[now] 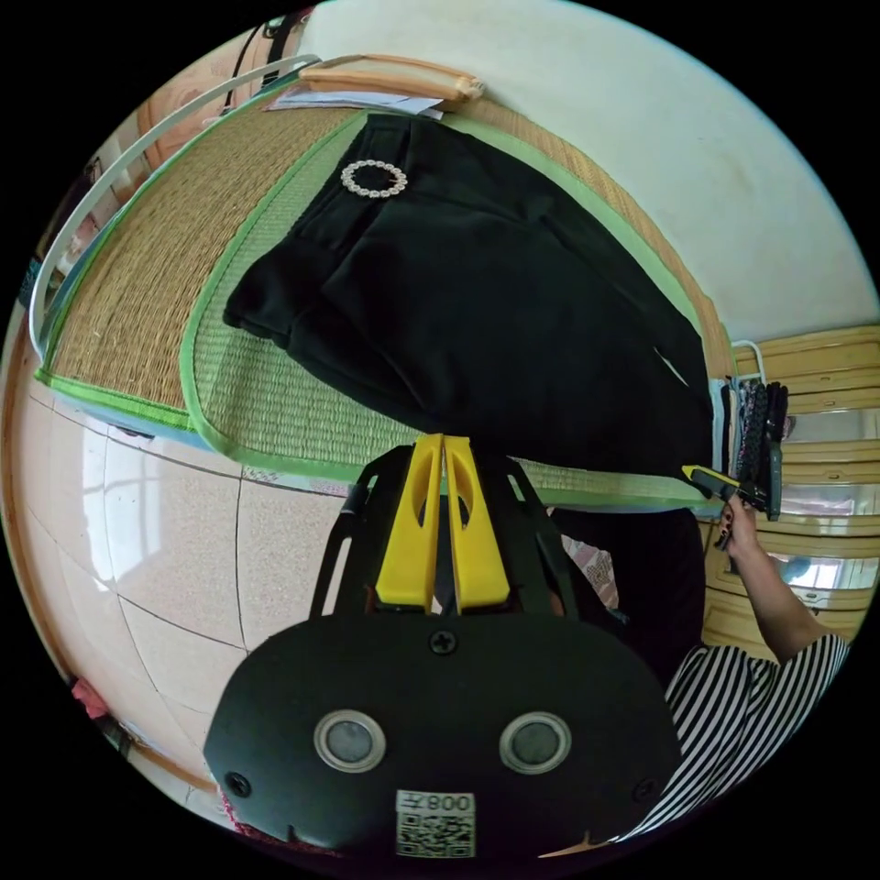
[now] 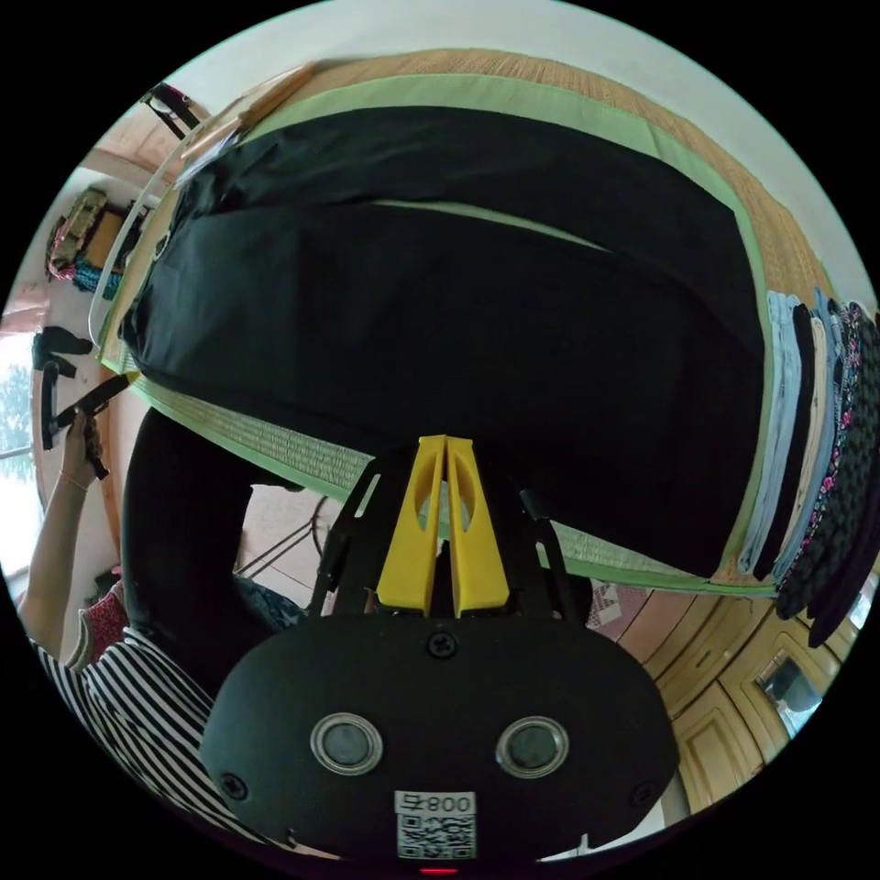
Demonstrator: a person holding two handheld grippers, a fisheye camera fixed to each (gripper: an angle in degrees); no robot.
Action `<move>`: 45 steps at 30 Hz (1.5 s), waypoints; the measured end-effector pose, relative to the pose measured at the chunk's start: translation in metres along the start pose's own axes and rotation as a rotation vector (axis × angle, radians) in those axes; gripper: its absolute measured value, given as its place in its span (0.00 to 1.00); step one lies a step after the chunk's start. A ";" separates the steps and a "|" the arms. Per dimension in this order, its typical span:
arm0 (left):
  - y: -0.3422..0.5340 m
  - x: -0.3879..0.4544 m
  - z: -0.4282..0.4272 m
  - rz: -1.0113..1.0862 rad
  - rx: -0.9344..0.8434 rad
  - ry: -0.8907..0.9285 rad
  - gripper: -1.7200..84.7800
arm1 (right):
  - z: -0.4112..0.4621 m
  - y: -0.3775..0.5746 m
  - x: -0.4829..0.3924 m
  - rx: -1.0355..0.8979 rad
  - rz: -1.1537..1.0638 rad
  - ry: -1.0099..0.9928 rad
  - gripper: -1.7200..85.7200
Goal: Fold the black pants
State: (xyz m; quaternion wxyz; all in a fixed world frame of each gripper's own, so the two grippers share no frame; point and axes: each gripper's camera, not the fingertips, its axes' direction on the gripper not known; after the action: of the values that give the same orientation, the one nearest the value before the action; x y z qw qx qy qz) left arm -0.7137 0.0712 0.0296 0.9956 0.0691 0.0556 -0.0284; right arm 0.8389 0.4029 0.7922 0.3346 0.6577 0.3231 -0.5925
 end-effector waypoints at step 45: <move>-0.143 0.139 0.077 0.333 0.043 0.142 0.02 | -0.145 -0.012 0.346 0.289 0.462 -0.074 0.02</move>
State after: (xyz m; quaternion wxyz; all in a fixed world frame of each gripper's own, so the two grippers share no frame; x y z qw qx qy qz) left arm -0.5771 -0.0879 0.0699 0.9784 0.1004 0.1132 0.1406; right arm 0.9421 0.5391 0.4581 0.3751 0.7329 0.0644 -0.5639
